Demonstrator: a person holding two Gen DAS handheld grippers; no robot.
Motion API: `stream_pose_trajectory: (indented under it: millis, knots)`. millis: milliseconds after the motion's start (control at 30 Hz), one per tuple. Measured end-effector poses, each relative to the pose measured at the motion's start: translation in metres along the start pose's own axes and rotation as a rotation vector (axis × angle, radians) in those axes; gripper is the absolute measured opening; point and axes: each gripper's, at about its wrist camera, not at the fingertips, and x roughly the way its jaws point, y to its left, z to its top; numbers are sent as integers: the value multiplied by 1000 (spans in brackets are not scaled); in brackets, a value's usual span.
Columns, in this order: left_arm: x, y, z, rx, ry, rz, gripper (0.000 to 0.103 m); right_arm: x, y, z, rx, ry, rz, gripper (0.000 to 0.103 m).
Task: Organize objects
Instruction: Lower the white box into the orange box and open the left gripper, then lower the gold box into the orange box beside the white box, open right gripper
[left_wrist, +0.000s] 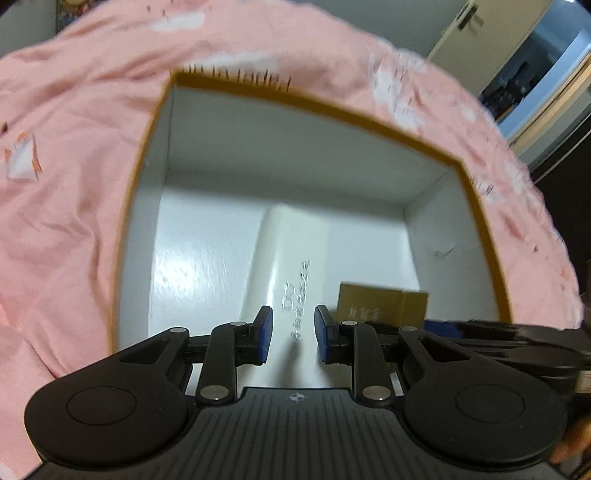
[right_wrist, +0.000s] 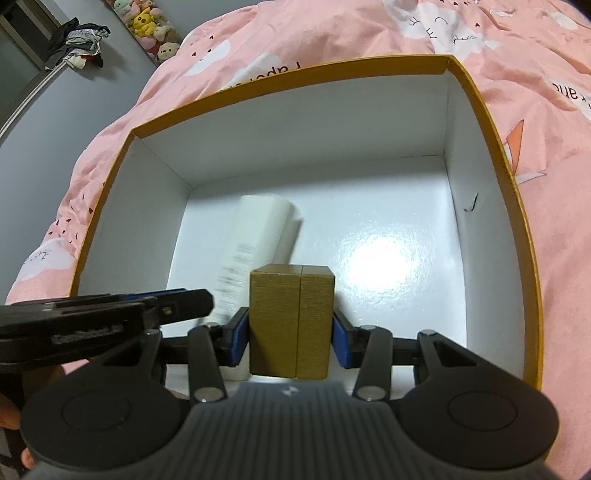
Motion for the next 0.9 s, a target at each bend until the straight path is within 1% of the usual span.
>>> stream_pose_trajectory:
  millis: [67,133,200,267,300,333,433,567,633,767,900]
  knots:
    - [-23,5,2,-17,-89,-12,28,2,1,3,-9,3,-21,48]
    - [-46,14,6,-53,-184,1,28,3,1,9,-15,1,-46,48]
    - [-63,24,11,-83,-260,66,28,7,4,15,-28,1,-72,48]
    - [-72,33,13,-98,-296,126,28,15,9,21,-45,15,-94,48]
    - [-75,39,14,-113,-296,144,28,20,12,22,-50,30,-97,48]
    - [-74,42,15,-128,-291,142,28,24,15,22,-51,43,-100,48]
    - [-69,57,13,-187,-265,92,28,30,26,20,-76,48,-93,48]
    - [-59,67,11,-214,-240,76,28,37,41,20,-93,87,-48,48]
    - [-60,72,7,-226,-240,56,28,39,47,18,-91,106,-32,48]
    - [-59,80,7,-246,-243,36,28,45,55,14,-71,152,30,48]
    - [-57,84,8,-255,-238,15,28,48,69,10,-106,160,38,48]
